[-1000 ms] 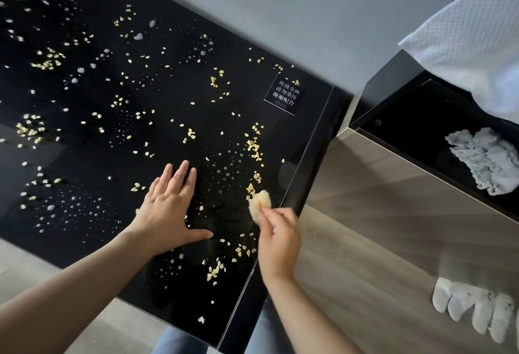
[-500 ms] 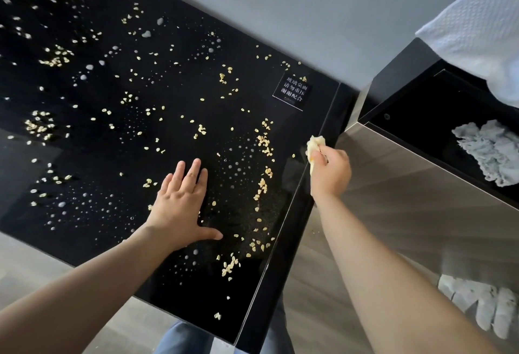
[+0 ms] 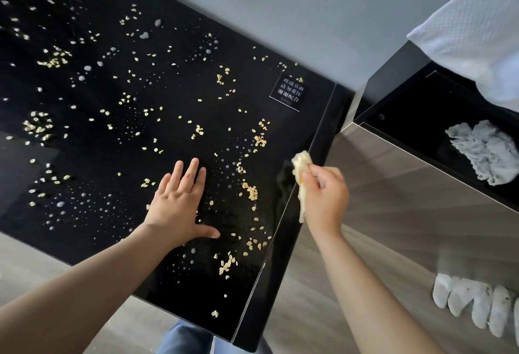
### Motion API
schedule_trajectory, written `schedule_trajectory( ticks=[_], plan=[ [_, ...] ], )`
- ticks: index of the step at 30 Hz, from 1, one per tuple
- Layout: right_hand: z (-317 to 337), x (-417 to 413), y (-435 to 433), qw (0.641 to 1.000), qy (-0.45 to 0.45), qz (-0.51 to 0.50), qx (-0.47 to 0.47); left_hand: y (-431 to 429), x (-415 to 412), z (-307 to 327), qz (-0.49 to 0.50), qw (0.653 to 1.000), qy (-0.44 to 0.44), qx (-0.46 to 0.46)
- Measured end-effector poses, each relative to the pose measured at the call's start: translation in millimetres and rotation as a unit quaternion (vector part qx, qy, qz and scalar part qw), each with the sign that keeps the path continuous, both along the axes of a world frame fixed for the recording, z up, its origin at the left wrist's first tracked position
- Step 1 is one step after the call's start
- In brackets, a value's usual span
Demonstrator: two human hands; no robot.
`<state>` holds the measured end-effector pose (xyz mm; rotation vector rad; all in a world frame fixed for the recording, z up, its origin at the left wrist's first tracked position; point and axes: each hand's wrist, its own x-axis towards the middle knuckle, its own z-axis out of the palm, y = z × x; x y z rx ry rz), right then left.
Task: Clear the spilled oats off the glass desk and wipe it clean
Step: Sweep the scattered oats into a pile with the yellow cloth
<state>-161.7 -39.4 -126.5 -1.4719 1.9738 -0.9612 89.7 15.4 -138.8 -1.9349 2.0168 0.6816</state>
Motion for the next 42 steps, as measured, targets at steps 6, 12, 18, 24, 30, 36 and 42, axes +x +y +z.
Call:
schedule_trajectory(
  ticks=[6,12,18,24,30,36,42],
  plan=[
    [-34.6,-2.9,16.3,0.998,0.05,-0.015,0.036,-0.4,-1.4,1.7,0.006,1.0,0.003,0.0],
    [-33.7,46.3,85.7,0.991,0.016,0.125,0.036,-0.8,-4.7,5.5,0.012,1.0,-0.014,0.018],
    [-11.8,5.8,59.0,0.996,-0.001,0.092,0.005,-1.5,-7.7,4.9,0.023,1.0,-0.008,0.02],
    [-38.8,-6.7,66.1,0.999,0.04,-0.005,0.019,-0.7,-5.0,1.7,0.017,1.0,-0.007,0.016],
    [-44.5,34.4,133.1,0.997,0.07,0.011,-0.019,2.2,-0.5,3.0,-0.009,1.0,-0.02,0.008],
    [-16.6,32.0,144.3,0.999,0.028,-0.023,-0.011,3.3,11.7,13.5,-0.012,0.996,0.08,-0.031],
    [-33.8,35.3,130.4,0.991,0.035,-0.125,0.031,51.4,50.1,14.0,-0.099,0.988,0.098,-0.062]
  ],
)
